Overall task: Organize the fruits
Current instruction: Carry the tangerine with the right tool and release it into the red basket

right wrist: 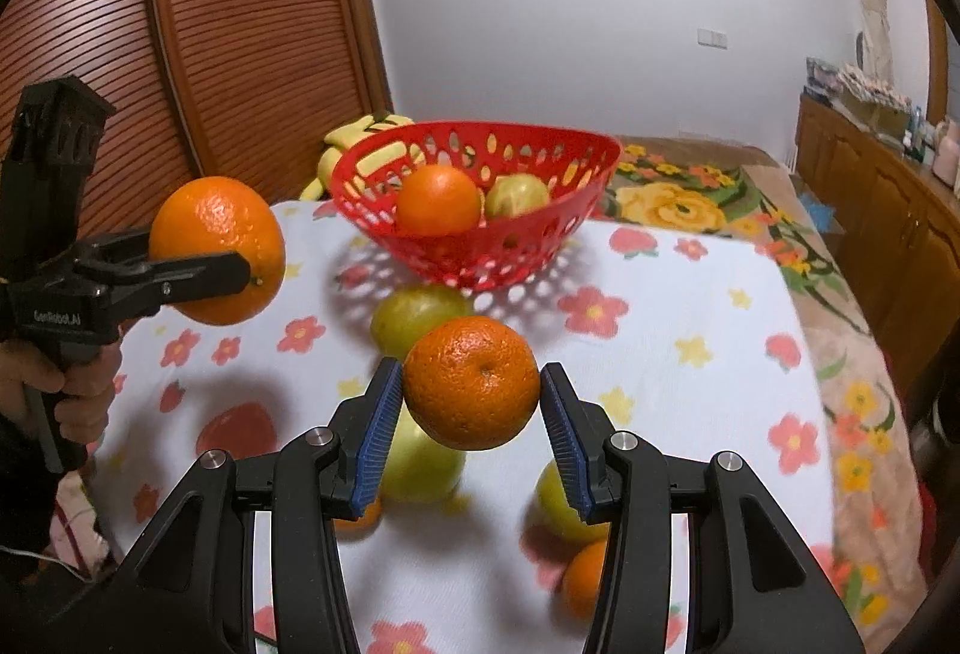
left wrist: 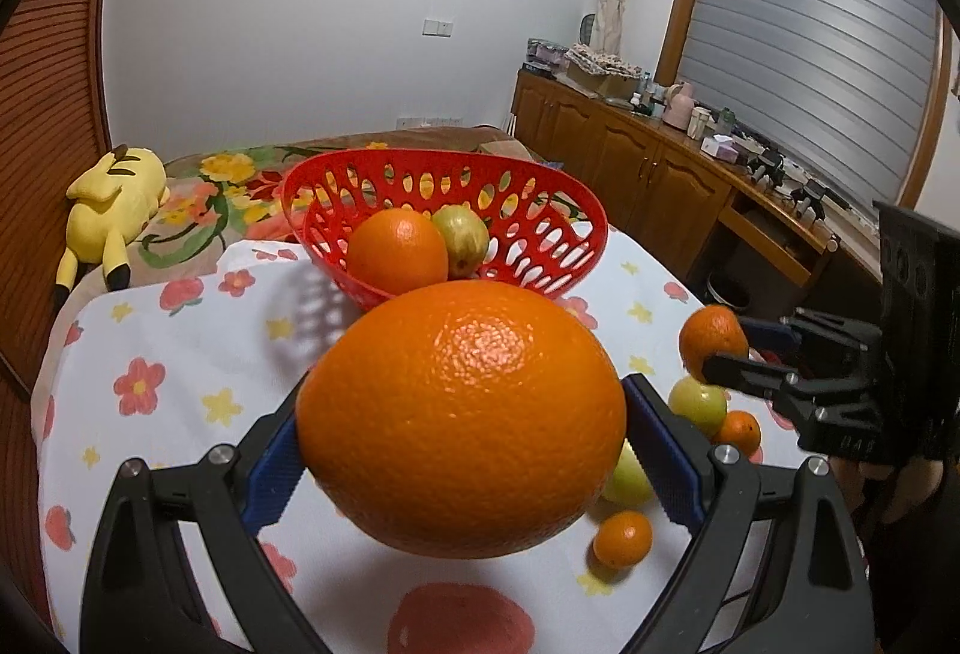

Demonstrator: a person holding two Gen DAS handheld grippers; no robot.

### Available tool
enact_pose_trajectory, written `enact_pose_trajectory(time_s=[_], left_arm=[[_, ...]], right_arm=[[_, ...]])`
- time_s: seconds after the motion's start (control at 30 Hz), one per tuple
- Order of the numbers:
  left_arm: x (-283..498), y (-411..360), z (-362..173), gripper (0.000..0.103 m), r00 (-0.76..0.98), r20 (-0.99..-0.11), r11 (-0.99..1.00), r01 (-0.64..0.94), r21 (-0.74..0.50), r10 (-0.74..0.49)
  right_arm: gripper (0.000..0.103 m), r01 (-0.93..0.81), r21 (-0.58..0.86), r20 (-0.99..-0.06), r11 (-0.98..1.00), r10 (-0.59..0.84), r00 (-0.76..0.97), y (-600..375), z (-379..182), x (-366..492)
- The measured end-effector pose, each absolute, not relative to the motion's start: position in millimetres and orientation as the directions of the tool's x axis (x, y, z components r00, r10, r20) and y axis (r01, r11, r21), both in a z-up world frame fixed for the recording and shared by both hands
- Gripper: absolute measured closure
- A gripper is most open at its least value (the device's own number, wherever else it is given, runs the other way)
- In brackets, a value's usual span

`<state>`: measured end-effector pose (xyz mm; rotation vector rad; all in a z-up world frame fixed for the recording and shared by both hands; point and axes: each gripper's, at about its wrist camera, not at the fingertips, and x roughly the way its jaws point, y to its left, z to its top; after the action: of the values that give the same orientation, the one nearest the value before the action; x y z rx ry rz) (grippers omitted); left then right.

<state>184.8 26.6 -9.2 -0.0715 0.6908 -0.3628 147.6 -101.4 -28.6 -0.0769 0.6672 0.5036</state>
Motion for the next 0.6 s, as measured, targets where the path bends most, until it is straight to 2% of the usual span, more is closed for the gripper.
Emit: enact_pose_trajectory(time_s=[0.6], left_arm=[[243.1,26.6,-0.7,0.008,0.708,-0.619,0.938,0.298,-0.176,-0.341]], right_arm=[[0.055,-0.544,0.019,-0.621,0.839,0.436,0.651,-84.2,0.4,233.6]])
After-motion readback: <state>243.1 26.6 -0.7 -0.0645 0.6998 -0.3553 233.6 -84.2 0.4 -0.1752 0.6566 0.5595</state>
